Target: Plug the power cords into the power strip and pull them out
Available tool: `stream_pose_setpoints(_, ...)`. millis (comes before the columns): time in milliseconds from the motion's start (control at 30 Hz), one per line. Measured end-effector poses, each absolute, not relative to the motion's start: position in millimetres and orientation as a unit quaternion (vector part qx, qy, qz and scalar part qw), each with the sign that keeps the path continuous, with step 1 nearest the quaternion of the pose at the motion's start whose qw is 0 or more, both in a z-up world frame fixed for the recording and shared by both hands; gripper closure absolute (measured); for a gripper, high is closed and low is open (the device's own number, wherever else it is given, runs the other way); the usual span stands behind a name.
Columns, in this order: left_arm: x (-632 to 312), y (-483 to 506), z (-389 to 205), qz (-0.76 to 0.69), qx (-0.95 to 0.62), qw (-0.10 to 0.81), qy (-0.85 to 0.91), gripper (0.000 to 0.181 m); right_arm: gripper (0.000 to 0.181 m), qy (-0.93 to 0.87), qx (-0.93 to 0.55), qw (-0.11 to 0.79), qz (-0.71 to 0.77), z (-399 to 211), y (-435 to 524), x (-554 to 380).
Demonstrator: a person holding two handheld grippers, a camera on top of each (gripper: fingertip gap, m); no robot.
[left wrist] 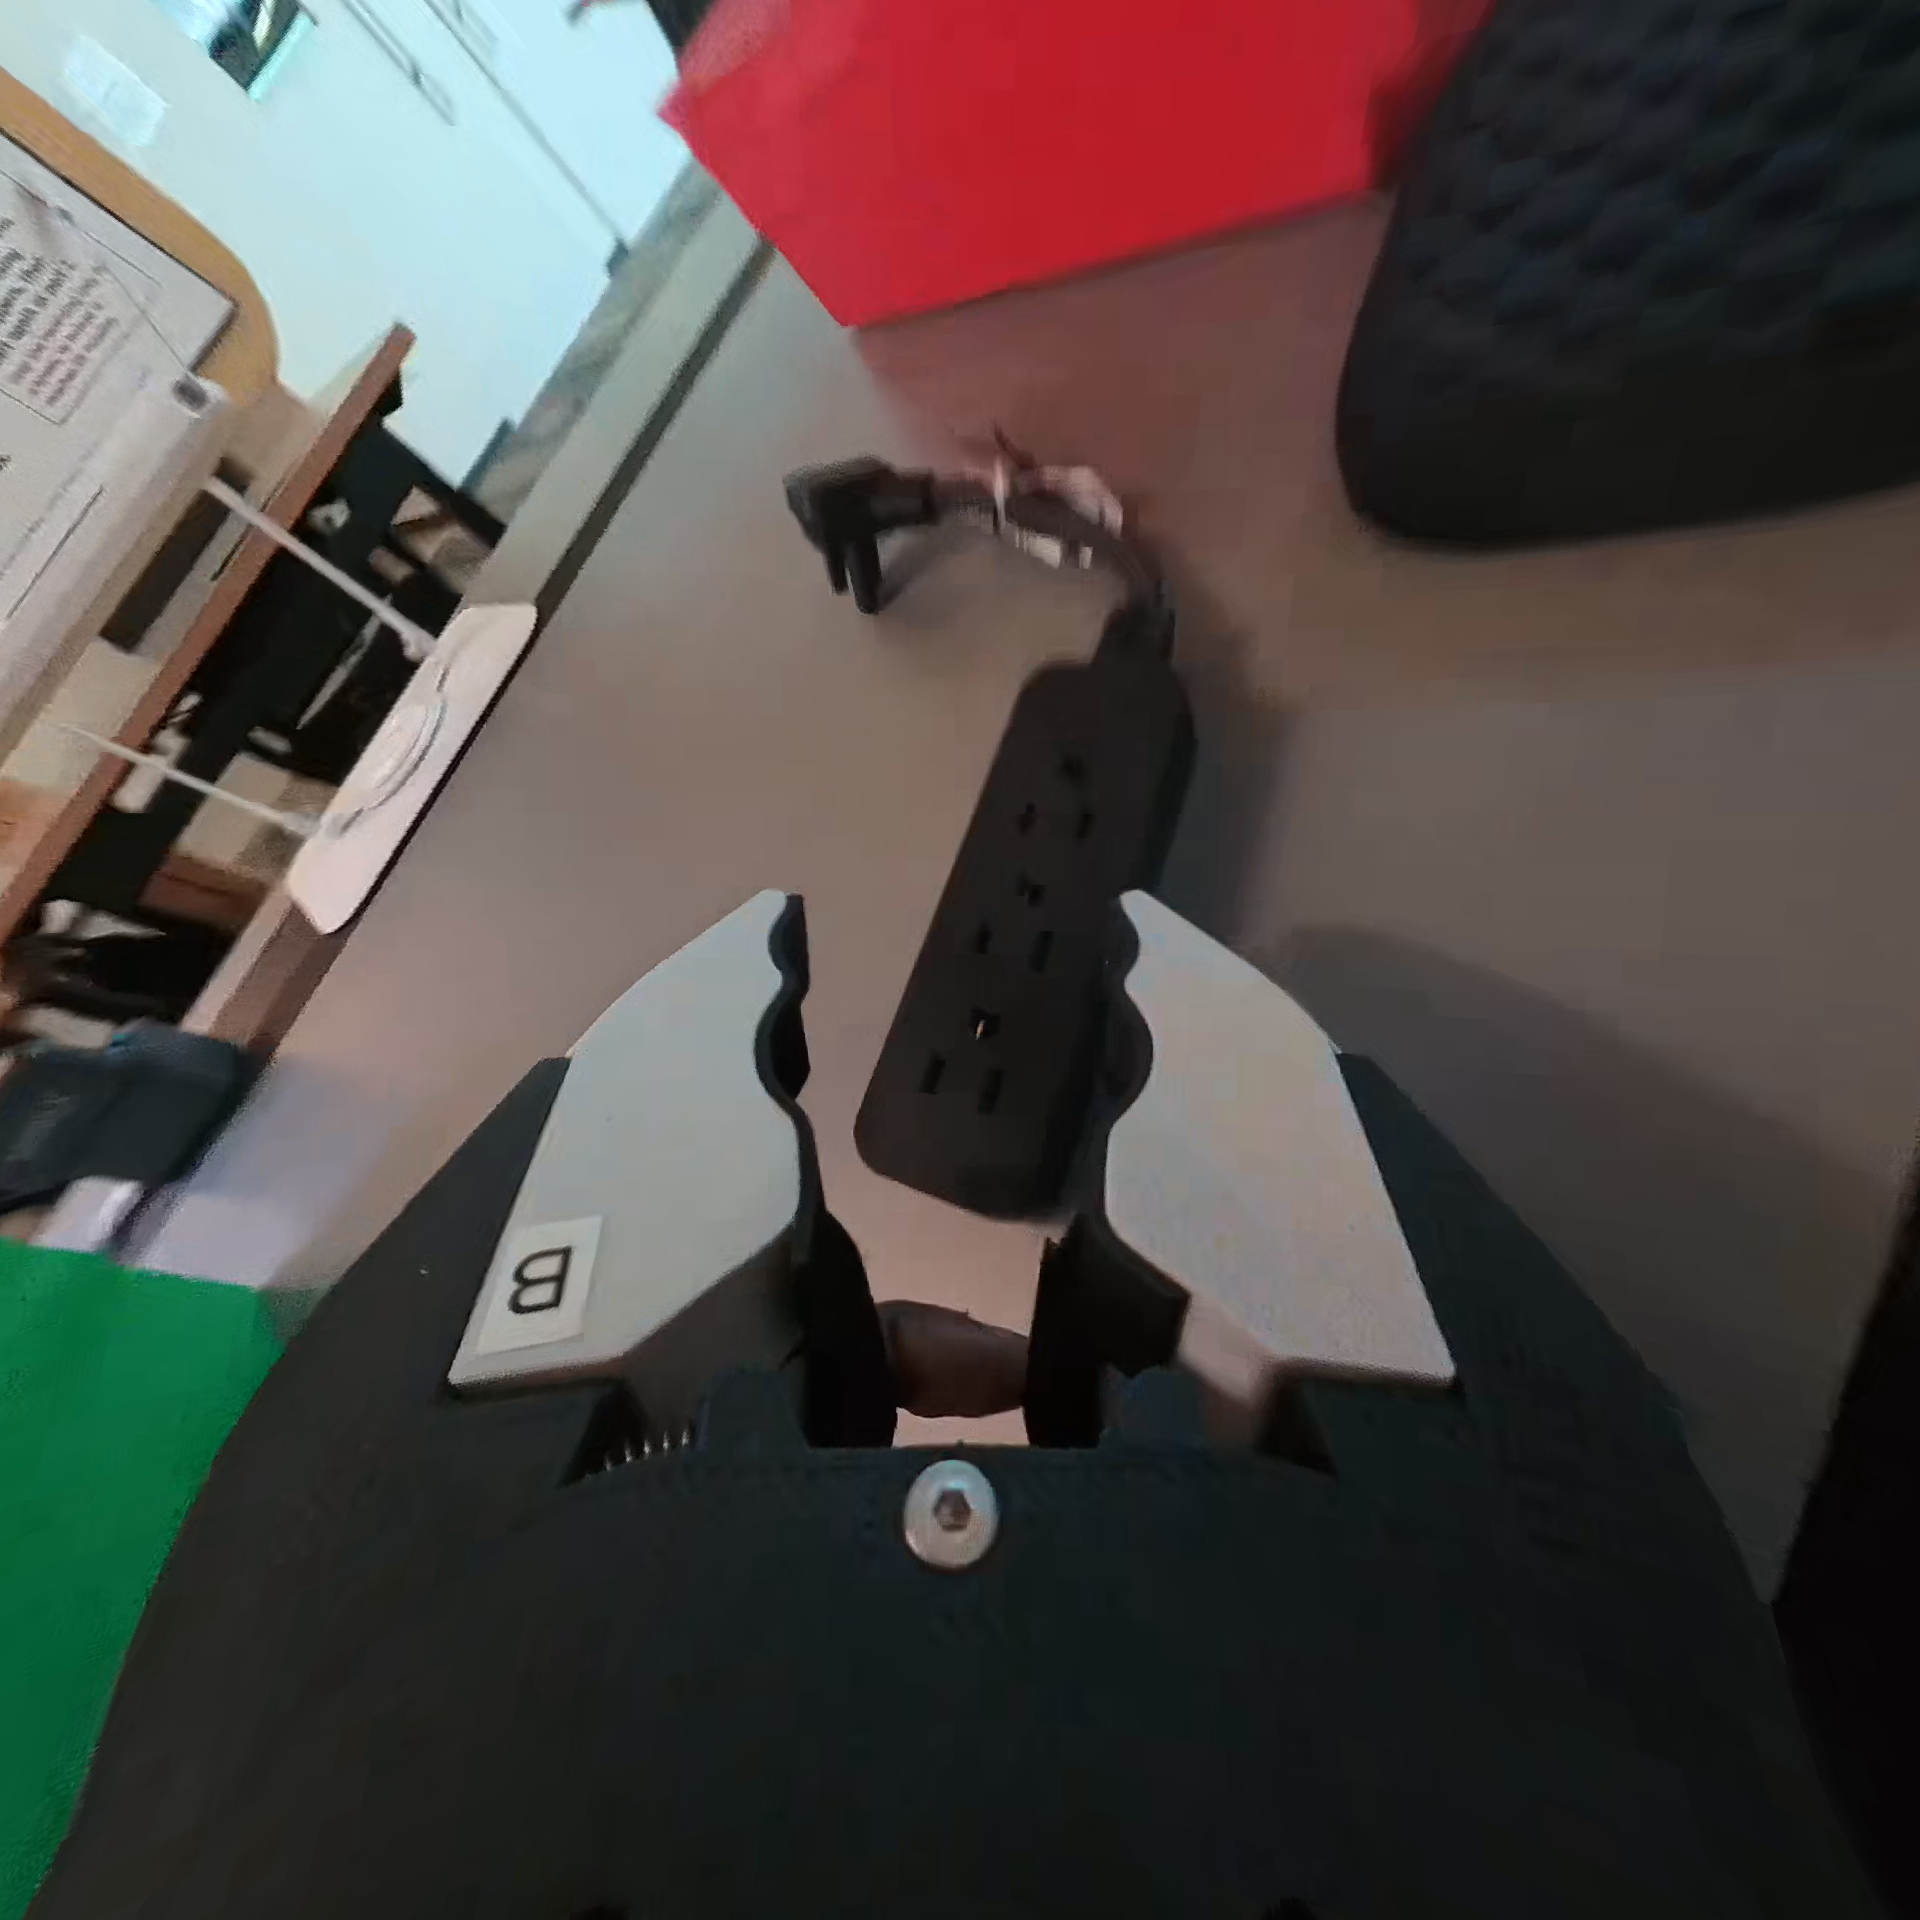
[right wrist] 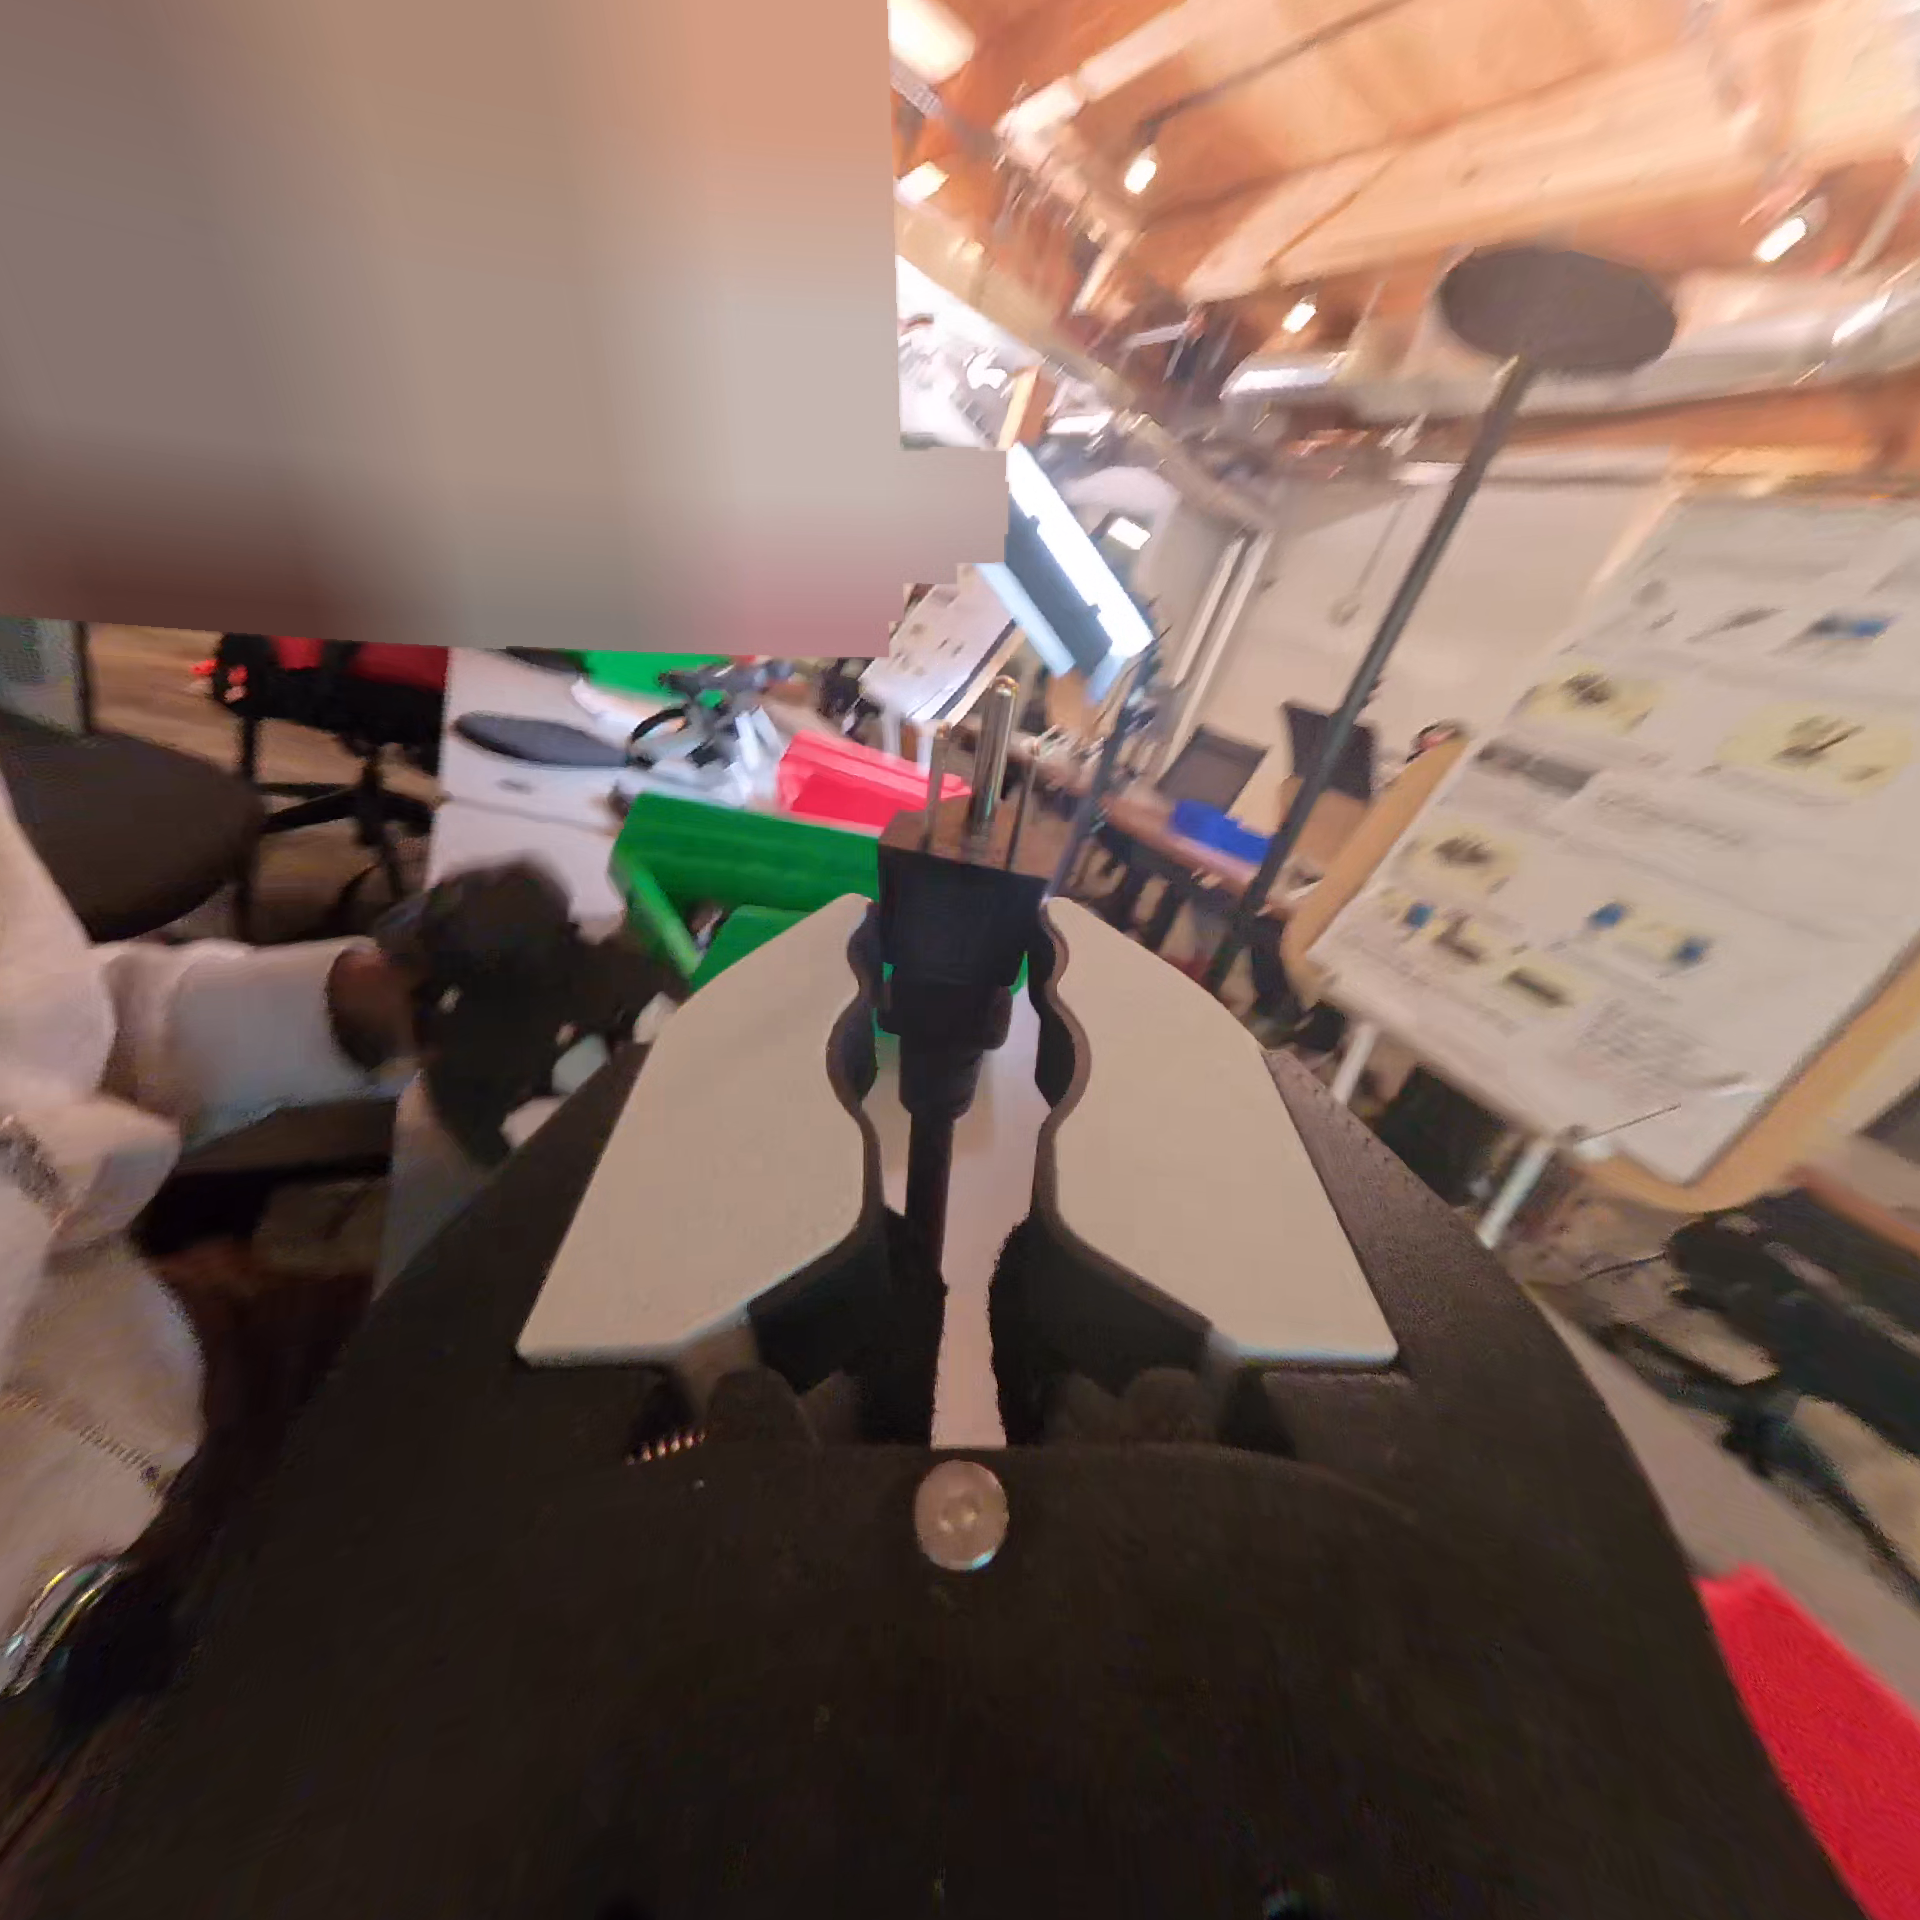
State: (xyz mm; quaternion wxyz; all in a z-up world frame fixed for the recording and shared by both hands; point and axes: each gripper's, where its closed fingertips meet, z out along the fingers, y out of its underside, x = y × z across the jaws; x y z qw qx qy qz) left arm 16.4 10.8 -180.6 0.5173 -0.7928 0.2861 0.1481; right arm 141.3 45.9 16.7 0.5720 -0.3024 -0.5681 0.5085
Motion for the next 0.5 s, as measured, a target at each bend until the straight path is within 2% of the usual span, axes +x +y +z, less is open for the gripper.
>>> stream_pose_setpoints(200, 34, -15, -97, -0.049, -0.673, 0.701, 0.229, 0.121, 0.154, -0.636, -0.289, 0.428, 0.574, -48, 4, 76)
stream_pose_setpoints(300, 38, -27, -80, -0.117, -0.644, 0.720, 0.231, 0.121, 0.154, -0.662, -0.277, 0.363, 0.594, -69, -15, 56)
stream_pose_setpoints(500, 49, -33, -84, -0.165, -0.636, 0.702, 0.274, 0.126, 0.154, -0.716, -0.249, 0.280, 0.589, -101, -46, 44)
